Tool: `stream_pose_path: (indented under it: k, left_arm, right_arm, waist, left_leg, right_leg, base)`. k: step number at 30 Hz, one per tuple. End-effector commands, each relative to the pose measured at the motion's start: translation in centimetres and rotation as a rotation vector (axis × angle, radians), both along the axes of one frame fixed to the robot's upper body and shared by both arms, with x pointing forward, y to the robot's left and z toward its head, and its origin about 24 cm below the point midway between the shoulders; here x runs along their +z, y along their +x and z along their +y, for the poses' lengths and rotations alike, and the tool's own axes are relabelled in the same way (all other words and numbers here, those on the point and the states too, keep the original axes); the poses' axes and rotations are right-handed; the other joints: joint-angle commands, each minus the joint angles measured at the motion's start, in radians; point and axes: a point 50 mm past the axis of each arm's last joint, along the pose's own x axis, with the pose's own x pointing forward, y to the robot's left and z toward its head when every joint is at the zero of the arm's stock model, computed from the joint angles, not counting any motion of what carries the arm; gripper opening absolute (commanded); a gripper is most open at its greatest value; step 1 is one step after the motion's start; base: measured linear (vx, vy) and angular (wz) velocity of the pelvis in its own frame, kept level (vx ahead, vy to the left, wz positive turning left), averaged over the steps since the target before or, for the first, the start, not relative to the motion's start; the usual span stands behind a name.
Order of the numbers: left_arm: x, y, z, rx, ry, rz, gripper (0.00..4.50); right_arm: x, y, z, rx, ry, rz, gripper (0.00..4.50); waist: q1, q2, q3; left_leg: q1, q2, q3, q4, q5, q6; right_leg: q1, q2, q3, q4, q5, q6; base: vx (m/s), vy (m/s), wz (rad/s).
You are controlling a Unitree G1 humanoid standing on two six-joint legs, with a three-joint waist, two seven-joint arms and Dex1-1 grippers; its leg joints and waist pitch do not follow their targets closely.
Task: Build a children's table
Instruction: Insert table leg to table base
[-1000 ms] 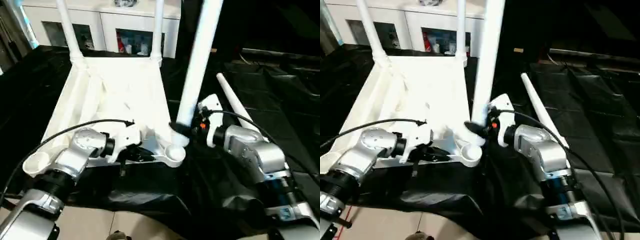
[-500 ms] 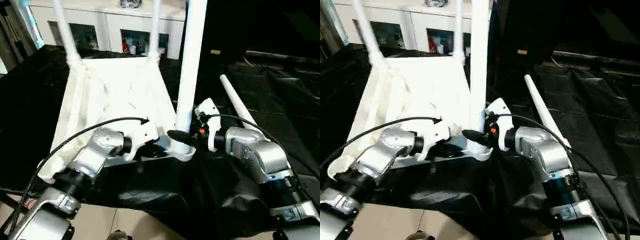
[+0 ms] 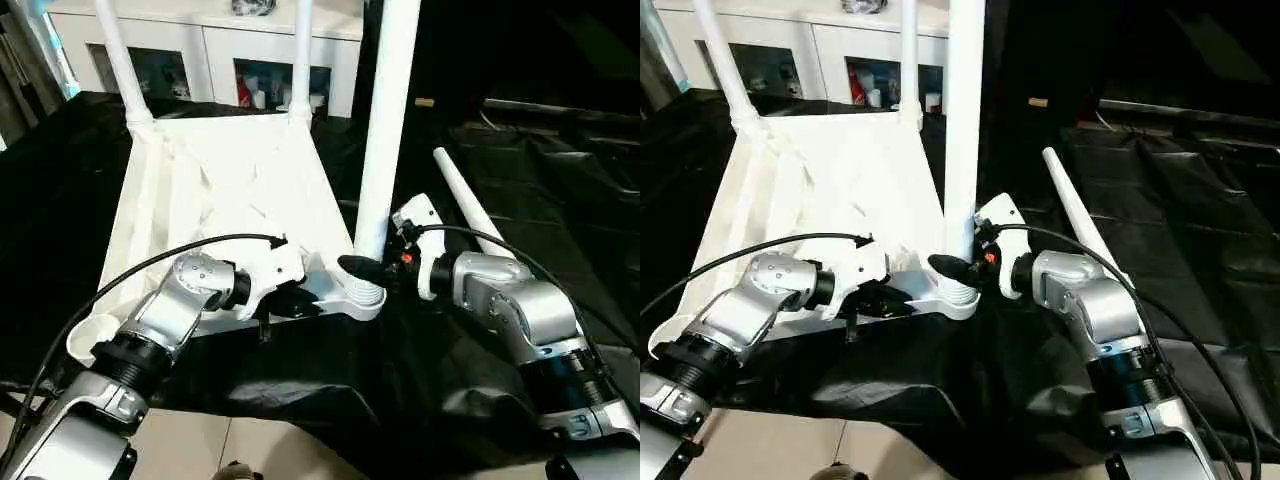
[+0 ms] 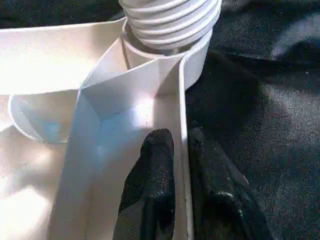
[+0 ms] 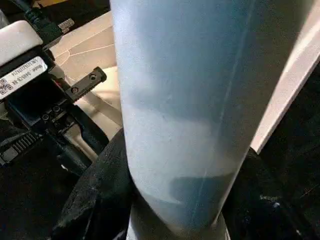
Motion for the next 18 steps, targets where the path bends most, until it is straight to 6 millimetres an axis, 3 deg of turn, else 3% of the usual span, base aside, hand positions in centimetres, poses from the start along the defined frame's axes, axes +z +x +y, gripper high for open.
stream_pose_path:
  k: [1,4,5,18]
  left_arm:
    - [-0.7,0.0,1.4,0.041,0.035,0.035,0.33]
    - [-0.7,0.0,1.5,0.048,0.024,0.036,0.16]
    - [-0.6,0.0,1.6,0.053,0.014,0.038,0.01]
    - [-0.5,-0.5,1.3,0.023,-0.041,0.068,0.0]
  right_arm:
    - [0.7,0.5,-0.5,-0.026,0.007,-0.034,1.93]
    - [0.8,0.6,-0.6,-0.029,0.007,-0.034,1.93]
    - [0.7,0.6,-0.6,-0.03,0.006,-0.032,1.93]
    - [-0.6,0.9,0.0,-0.043,-0.02,-0.001,1.91]
  waist:
    - [0.006,0.01,-0.069]
    - [0.006,0.011,-0.07]
    - [0.005,0.003,-0.07]
    - [0.004,0.006,-0.07]
  left_leg:
    - [0.015,0.037,-0.019,-0.071,-0.264,-0.027]
    - [0.015,0.038,-0.019,-0.071,-0.263,-0.028]
    - [0.014,0.038,-0.018,-0.072,-0.263,-0.026]
    - [0.013,0.038,-0.017,-0.071,-0.236,-0.019]
  right_leg:
    - [0.045,-0.087,0.052,-0.089,-0.339,-0.136]
    - [0.046,-0.088,0.052,-0.088,-0.331,-0.142]
    - [0.046,-0.087,0.051,-0.087,-0.326,-0.146]
    - [0.046,-0.088,0.053,-0.081,-0.292,-0.159]
  base:
    - [0.0,0.0,0.0]
    - [0.0,0.0,0.0]
    - [0.0,0.0,0.0]
    - [0.0,0.0,0.0]
